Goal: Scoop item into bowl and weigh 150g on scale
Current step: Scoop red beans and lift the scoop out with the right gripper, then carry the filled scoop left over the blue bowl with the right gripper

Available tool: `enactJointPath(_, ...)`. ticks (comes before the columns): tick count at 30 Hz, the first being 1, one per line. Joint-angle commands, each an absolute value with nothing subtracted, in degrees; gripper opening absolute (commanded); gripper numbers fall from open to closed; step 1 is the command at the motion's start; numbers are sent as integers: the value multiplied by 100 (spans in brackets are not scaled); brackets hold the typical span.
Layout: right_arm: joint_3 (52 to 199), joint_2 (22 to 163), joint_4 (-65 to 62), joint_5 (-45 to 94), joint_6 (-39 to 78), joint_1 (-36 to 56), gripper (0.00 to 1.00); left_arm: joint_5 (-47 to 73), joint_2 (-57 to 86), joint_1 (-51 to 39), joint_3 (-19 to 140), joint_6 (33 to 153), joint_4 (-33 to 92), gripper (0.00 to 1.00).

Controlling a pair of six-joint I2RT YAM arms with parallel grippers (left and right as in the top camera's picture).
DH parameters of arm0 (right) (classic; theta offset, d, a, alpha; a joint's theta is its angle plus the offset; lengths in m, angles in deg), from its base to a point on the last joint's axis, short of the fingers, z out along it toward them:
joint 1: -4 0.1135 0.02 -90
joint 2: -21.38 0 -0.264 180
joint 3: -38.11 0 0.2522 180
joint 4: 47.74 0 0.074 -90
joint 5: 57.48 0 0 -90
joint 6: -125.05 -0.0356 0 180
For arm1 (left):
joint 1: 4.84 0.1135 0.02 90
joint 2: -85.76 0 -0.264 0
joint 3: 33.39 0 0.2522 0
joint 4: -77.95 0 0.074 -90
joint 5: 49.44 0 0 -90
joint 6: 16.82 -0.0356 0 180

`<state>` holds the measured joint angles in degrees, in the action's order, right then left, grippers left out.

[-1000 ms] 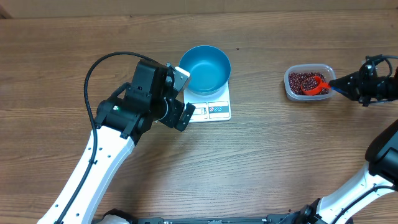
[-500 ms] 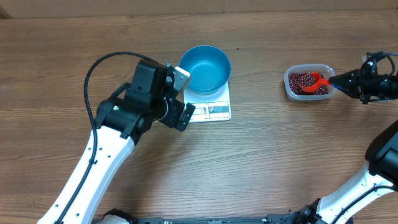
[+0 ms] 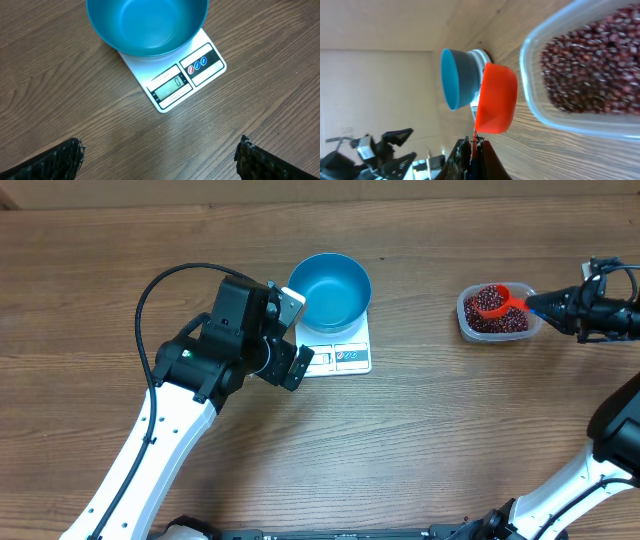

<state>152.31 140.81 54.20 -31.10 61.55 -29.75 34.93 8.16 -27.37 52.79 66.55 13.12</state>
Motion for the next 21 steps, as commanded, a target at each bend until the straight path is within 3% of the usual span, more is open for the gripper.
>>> enactJointPath(1, 15408, 14097, 5426, -3715, 6410, -2855, 4, 3410, 777, -2774, 5286, 6548, 1323, 100)
enactJointPath(21, 15408, 14097, 5422, -4522, 6360, -1485, 4, 3410, 777, -2774, 5286, 6548, 1323, 99)
